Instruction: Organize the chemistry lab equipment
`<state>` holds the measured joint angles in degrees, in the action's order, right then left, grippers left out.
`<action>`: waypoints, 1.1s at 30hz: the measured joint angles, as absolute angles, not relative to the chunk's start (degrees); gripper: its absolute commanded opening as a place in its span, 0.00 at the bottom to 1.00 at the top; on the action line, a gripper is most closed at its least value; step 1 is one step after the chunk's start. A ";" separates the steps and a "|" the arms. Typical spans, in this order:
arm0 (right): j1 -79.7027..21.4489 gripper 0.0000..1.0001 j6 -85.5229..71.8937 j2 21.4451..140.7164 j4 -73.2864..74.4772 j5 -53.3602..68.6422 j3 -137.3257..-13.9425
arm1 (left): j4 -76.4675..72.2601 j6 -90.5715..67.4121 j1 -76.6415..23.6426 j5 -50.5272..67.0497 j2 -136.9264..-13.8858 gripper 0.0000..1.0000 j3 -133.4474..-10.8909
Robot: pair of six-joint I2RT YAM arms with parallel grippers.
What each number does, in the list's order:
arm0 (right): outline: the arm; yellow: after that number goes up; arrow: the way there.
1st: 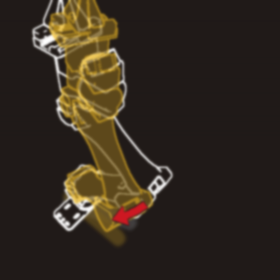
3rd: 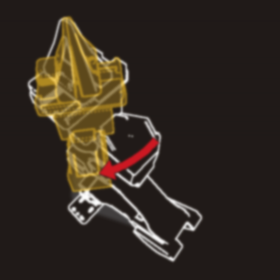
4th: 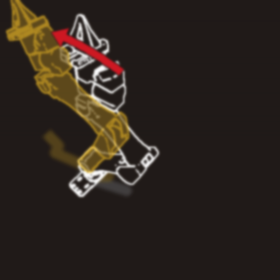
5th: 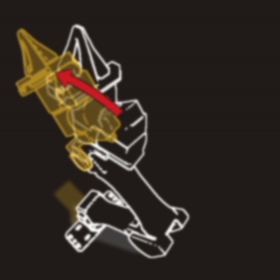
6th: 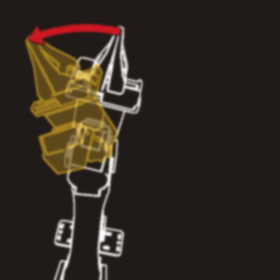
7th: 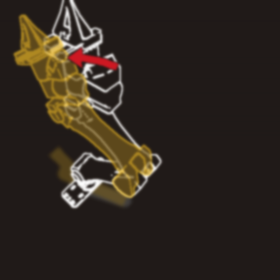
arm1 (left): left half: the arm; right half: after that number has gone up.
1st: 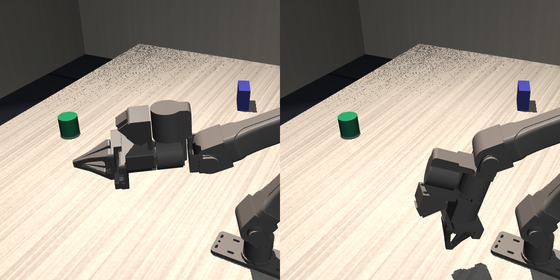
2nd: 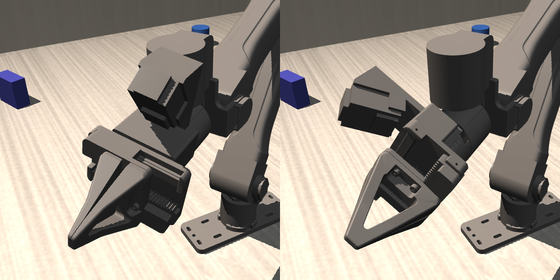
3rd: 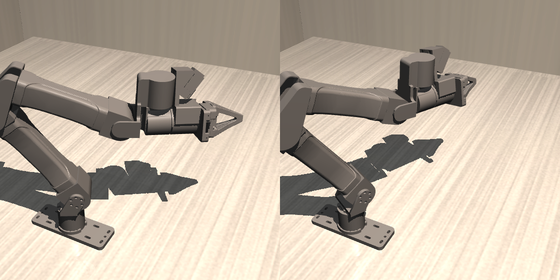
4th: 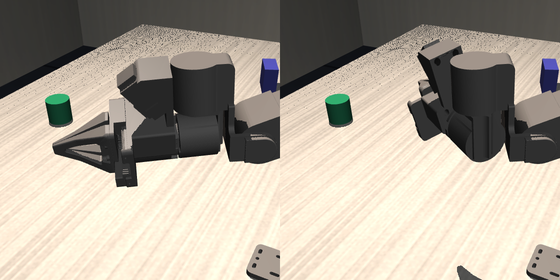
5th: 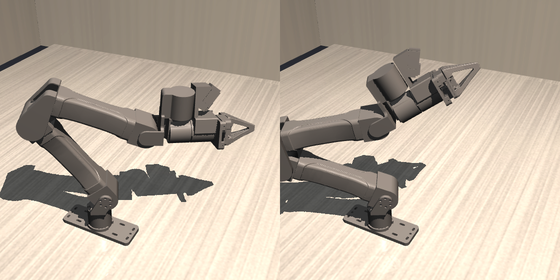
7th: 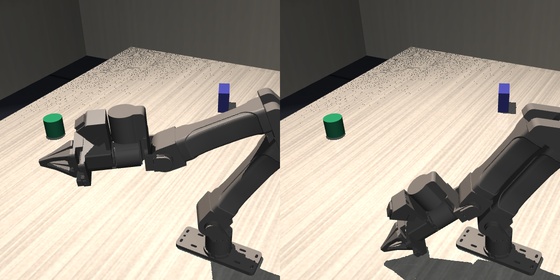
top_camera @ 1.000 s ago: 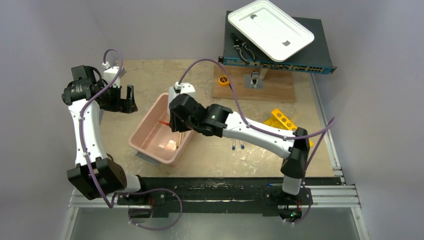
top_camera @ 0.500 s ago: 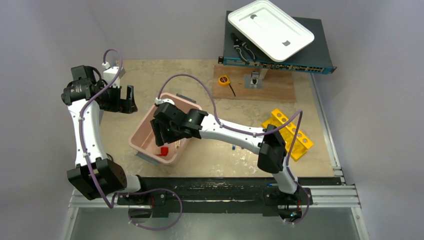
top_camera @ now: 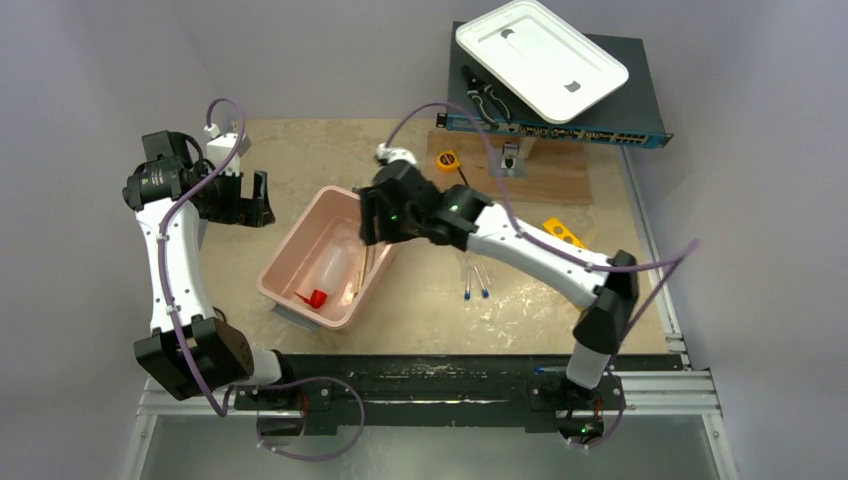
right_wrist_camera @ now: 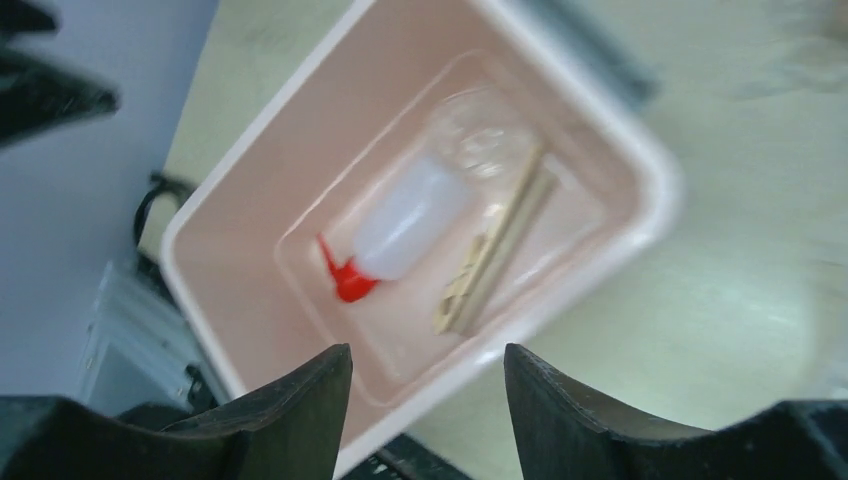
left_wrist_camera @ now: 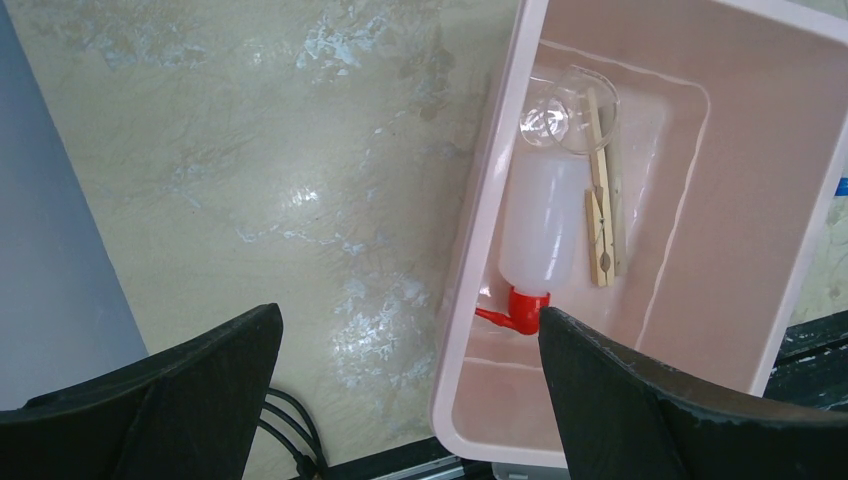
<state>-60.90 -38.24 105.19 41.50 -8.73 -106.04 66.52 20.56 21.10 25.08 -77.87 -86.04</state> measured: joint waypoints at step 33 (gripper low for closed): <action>-40.80 0.59 -35.90 104.22 26.89 -27.42 -68.99 | 66.52 20.56 21.12 25.06 -77.91 1.00 -86.02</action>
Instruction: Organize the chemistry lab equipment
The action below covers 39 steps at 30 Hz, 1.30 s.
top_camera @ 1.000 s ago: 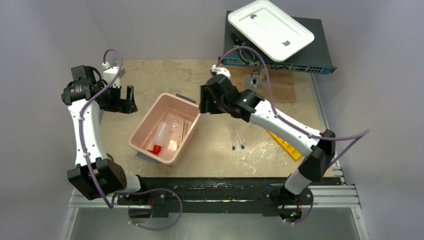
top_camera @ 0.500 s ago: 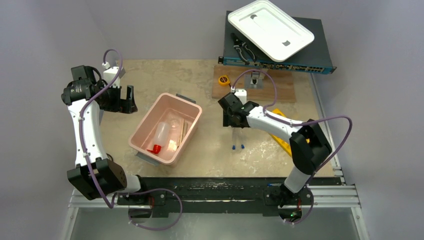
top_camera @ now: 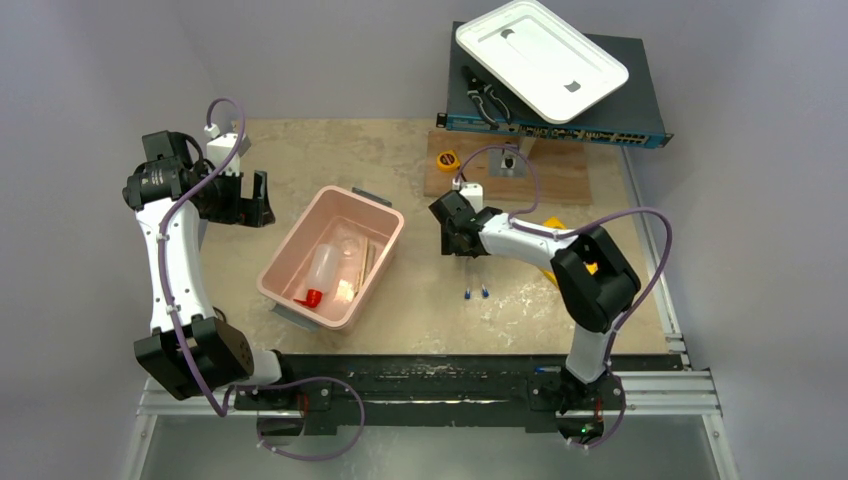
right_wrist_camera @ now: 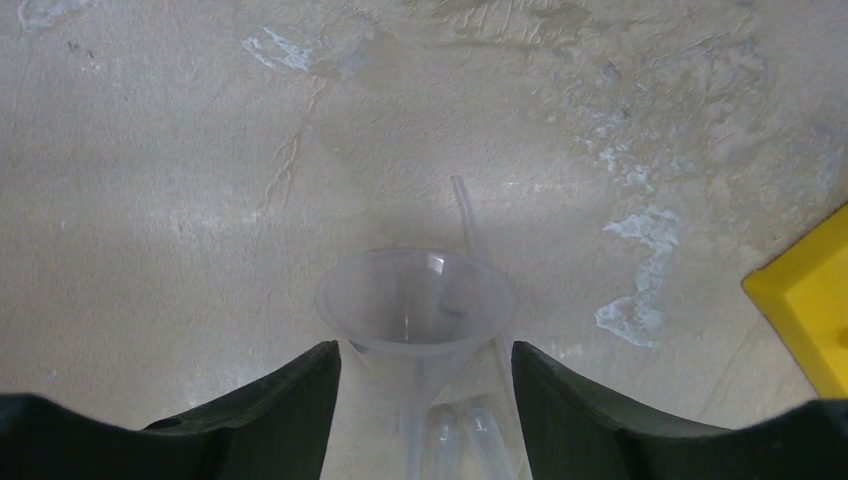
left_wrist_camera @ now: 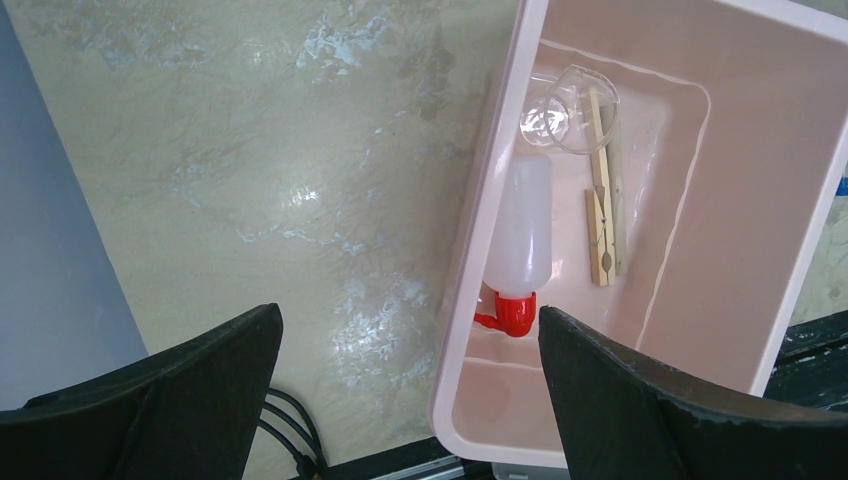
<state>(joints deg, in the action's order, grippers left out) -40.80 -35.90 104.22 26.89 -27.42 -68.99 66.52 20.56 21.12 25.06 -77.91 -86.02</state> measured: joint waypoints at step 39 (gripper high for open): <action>-56.51 0.02 -34.72 102.52 33.82 -25.39 -97.58 | 66.52 20.56 21.15 25.06 -78.56 1.00 -86.02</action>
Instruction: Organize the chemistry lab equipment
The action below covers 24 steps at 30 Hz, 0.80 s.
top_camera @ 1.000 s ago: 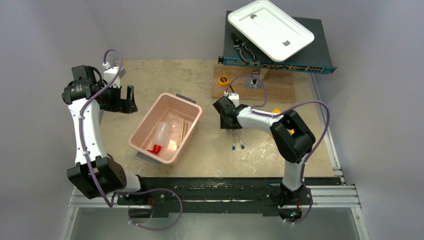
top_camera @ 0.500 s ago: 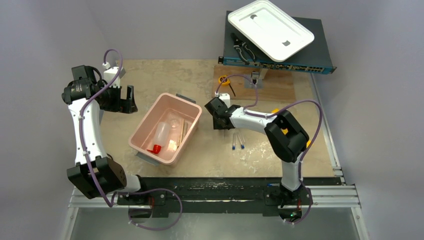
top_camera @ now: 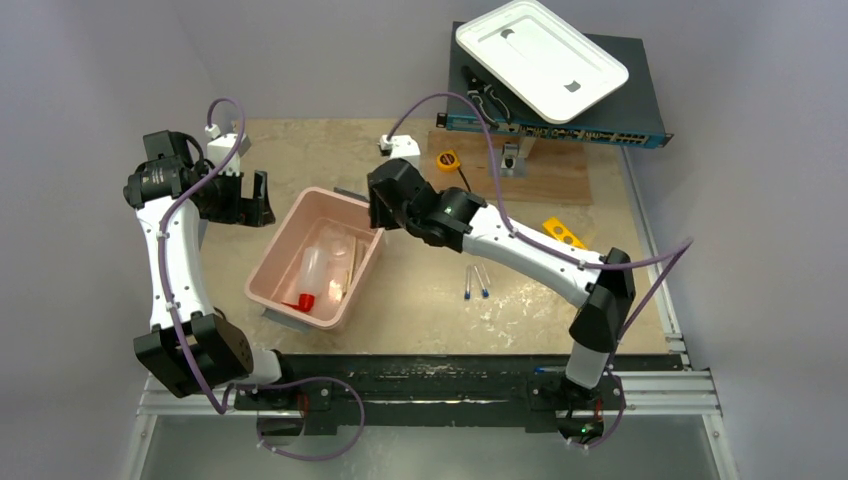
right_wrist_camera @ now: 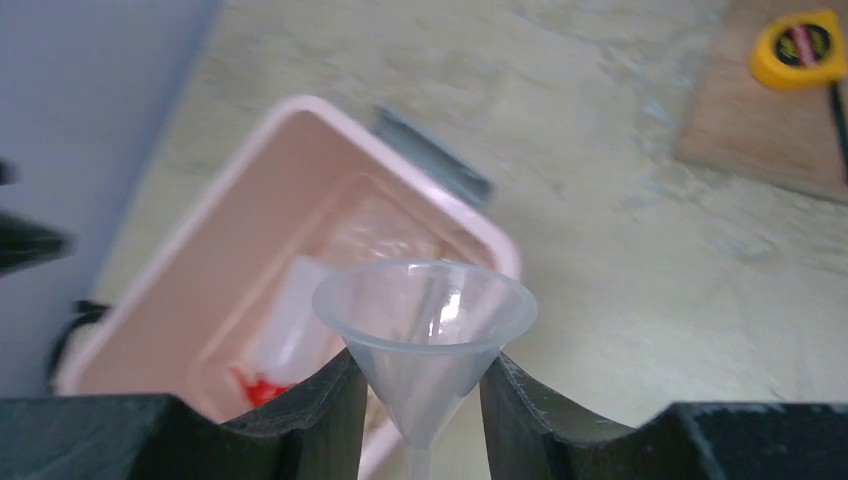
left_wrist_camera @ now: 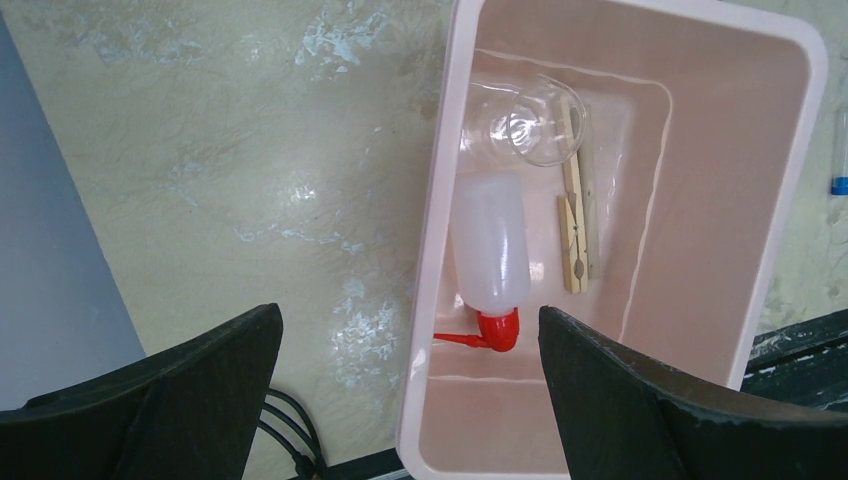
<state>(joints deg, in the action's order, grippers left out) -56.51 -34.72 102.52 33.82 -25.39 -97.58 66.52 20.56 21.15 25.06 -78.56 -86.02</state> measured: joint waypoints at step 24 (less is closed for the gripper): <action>-66.43 0.65 -34.63 124.27 34.33 -12.38 -113.89 | 66.06 22.31 21.26 22.61 -78.63 1.00 -82.98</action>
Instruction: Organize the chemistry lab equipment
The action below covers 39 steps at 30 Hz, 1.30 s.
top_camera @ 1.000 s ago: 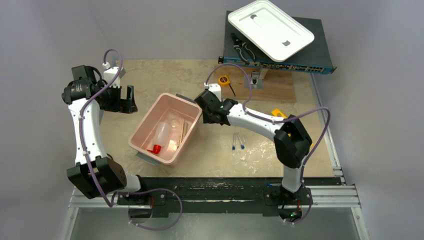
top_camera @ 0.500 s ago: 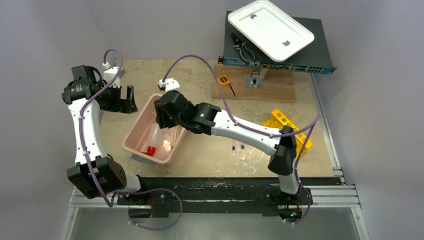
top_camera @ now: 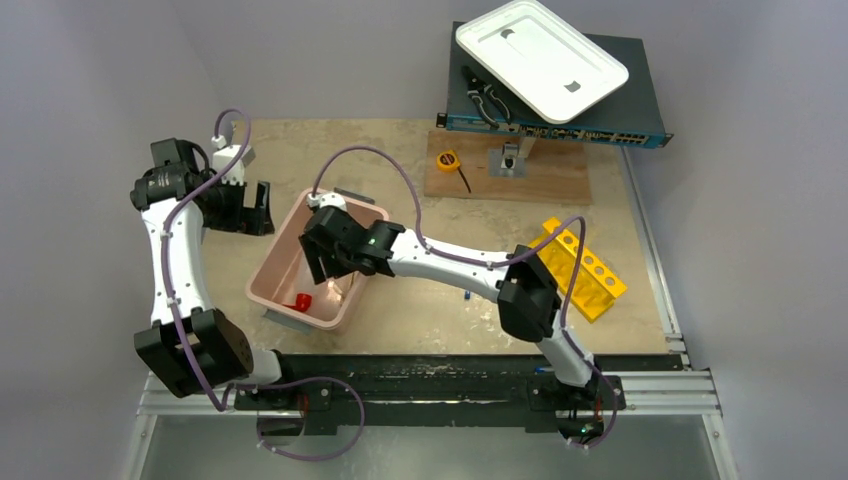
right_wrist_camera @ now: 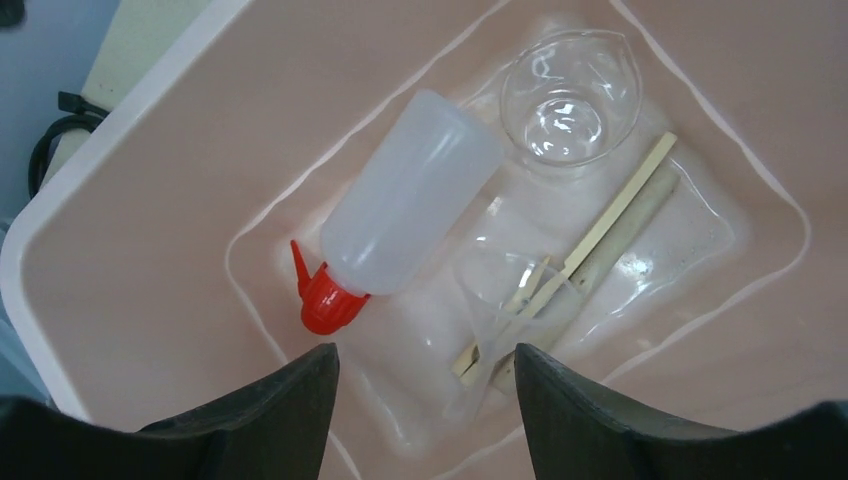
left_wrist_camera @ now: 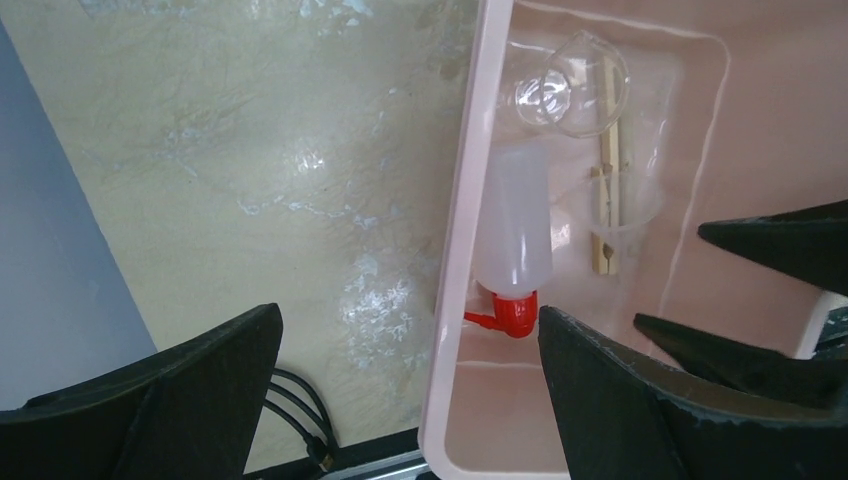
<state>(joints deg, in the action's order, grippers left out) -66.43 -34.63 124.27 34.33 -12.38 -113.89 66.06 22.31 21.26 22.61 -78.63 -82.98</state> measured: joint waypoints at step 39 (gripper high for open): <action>-53.93 0.44 -37.71 108.18 28.18 -23.07 -89.45 | 61.84 30.30 11.33 17.12 -76.36 0.97 -66.06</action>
